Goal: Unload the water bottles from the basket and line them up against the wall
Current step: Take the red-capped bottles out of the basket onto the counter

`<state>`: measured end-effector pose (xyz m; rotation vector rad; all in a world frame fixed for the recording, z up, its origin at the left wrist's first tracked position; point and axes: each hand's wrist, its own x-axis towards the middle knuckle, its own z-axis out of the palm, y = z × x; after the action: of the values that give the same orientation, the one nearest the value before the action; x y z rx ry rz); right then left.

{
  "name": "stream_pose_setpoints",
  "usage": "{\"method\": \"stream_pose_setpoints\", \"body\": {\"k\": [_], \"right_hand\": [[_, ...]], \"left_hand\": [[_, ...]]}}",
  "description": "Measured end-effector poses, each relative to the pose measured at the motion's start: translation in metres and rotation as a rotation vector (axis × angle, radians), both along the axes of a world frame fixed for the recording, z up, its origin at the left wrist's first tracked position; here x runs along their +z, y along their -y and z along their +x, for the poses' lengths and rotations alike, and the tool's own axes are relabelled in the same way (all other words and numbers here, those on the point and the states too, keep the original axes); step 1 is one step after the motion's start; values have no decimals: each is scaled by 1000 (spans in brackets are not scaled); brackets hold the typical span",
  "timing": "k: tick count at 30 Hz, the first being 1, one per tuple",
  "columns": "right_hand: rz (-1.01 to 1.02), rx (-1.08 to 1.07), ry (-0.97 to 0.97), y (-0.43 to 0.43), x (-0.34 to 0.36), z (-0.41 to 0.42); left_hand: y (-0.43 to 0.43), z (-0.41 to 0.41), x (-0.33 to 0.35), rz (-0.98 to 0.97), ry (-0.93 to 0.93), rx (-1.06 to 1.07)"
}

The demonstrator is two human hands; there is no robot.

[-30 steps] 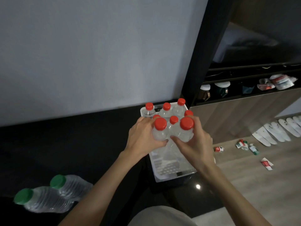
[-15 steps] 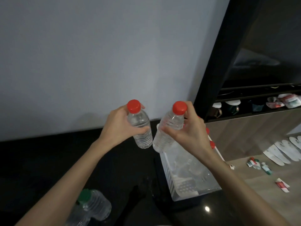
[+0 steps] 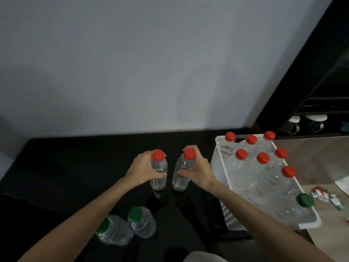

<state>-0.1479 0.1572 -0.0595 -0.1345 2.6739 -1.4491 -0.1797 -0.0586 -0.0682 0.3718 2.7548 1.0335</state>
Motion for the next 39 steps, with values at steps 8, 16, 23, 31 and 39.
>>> {"method": "stream_pose_setpoints", "body": {"k": [8,16,23,31,39], "right_hand": [[70,74,52,5,-23,-16],[17,152,97,0,-23,-22],[-44,123,25,-18,12,-9],[-66,-139,-234,-89,54,25],[42,-393,-331,-155,30,45]], "left_hand": [[14,-7,-21,49,44,21],[9,-9,-12,129,148,74],[0,4,31,96,-28,94],[-78,15,100,222,-264,-13],[-197,18,68,349,-127,-150]]}}
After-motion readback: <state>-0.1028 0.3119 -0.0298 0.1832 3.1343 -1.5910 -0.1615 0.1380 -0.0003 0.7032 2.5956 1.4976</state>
